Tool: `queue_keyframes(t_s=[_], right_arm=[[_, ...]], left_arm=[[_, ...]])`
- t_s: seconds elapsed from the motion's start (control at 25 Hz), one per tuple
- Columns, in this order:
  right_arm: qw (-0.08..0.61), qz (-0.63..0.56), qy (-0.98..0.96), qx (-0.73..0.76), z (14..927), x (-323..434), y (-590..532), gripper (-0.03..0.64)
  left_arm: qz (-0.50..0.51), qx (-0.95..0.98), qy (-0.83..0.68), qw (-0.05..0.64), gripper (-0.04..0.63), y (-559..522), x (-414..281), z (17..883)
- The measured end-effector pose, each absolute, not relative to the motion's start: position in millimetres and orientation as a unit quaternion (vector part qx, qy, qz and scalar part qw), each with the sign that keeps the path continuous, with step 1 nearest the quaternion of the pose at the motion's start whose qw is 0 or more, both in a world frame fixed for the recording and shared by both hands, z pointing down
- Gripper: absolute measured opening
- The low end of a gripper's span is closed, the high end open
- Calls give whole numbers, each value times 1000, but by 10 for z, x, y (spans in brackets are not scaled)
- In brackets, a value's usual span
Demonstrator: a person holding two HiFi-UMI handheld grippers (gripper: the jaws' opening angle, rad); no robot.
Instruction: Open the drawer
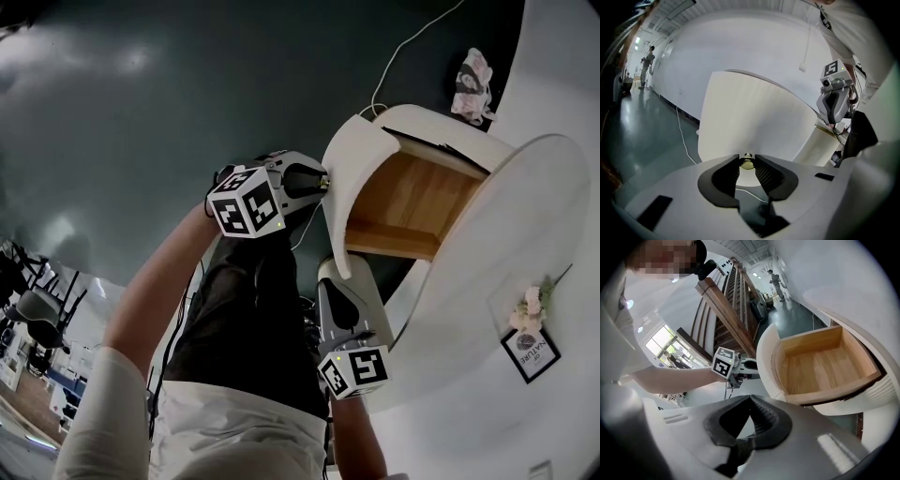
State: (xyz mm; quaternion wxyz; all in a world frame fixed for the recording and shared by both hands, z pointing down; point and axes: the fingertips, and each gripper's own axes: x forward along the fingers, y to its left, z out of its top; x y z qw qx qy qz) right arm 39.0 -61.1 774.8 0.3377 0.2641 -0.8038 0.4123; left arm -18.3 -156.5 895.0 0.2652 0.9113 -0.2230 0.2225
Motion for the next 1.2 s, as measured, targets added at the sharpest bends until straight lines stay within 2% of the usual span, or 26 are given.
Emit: queue_keyframes(t_s=[0.44,0.68,1.2], right_arm=[[327,403,-814,260,7662,465,-573,11],[321,392,-823,258,7525,488,-572,11],[295,342,-852,265,6809,662,-801,11]], left_arm=[[234,897,-255,277,107,-1557,-234,8961],[238,885,-282,283,180,-1508,-287,8850],[201,870,-357,274,183,-1537,-362,7697]])
